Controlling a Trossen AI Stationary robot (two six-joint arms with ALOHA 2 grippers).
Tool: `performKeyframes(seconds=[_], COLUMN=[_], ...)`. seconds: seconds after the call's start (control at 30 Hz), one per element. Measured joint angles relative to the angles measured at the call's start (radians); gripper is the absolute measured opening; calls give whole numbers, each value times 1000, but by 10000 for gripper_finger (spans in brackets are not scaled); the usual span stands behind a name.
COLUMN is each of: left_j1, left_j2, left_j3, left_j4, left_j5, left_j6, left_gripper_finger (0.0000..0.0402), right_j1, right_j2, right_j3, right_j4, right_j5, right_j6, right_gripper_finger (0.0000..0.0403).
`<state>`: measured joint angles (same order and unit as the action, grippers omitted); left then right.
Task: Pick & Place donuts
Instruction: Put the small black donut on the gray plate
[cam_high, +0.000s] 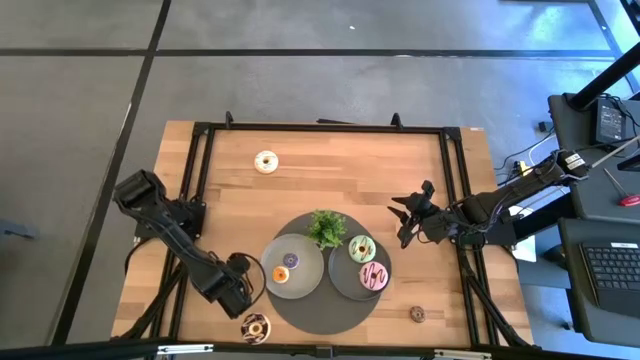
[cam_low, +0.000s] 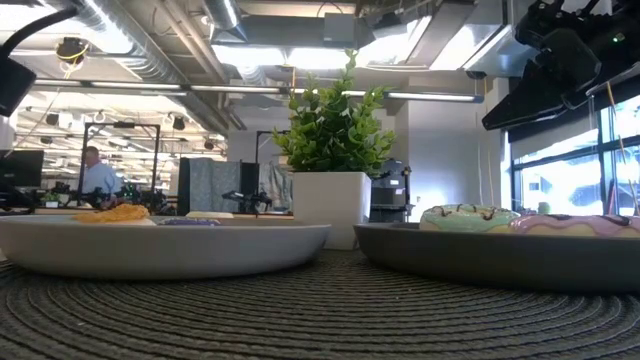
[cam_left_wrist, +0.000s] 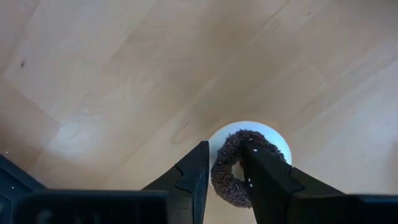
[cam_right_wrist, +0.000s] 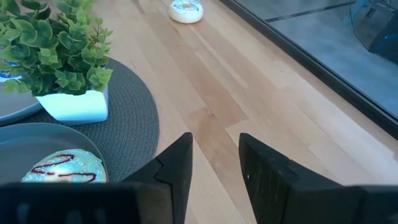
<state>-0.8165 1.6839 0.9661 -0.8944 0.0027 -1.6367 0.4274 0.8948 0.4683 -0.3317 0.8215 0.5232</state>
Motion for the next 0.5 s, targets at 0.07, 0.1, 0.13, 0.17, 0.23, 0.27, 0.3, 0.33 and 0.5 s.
performKeyframes(seconds=[0.07, 0.1, 0.13, 0.17, 0.23, 0.27, 0.3, 0.33, 0.5], left_j1=[0, 0, 0, 0, 0, 0, 0, 0, 2], left_j2=[6, 8, 9, 9, 9, 9, 9, 9, 9], left_j3=[0, 0, 0, 0, 0, 0, 0, 0, 0], left_j4=[0, 0, 0, 0, 0, 0, 1, 1, 0], left_j5=[10, 18, 19, 20, 20, 20, 20, 20, 25], left_j6=[14, 28, 41, 53, 70, 79, 88, 97, 130], left_gripper_finger=[89, 87, 84, 81, 73, 67, 61, 54, 13], right_j1=[0, 0, 0, 0, 0, 0, 0, 0, 0], right_j2=[0, 0, 0, 0, 0, 0, 0, 0, 0], right_j3=[0, 0, 0, 0, 0, 0, 0, 0, 0], right_j4=[0, 0, 0, 0, 0, 0, 0, 0, 0], right_j5=[0, 0, 0, 0, 0, 0, 0, 0, 0], right_j6=[0, 0, 0, 0, 0, 0, -1, -2, -3], right_gripper_finger=[133, 133, 133, 133, 133, 133, 133, 133, 133])
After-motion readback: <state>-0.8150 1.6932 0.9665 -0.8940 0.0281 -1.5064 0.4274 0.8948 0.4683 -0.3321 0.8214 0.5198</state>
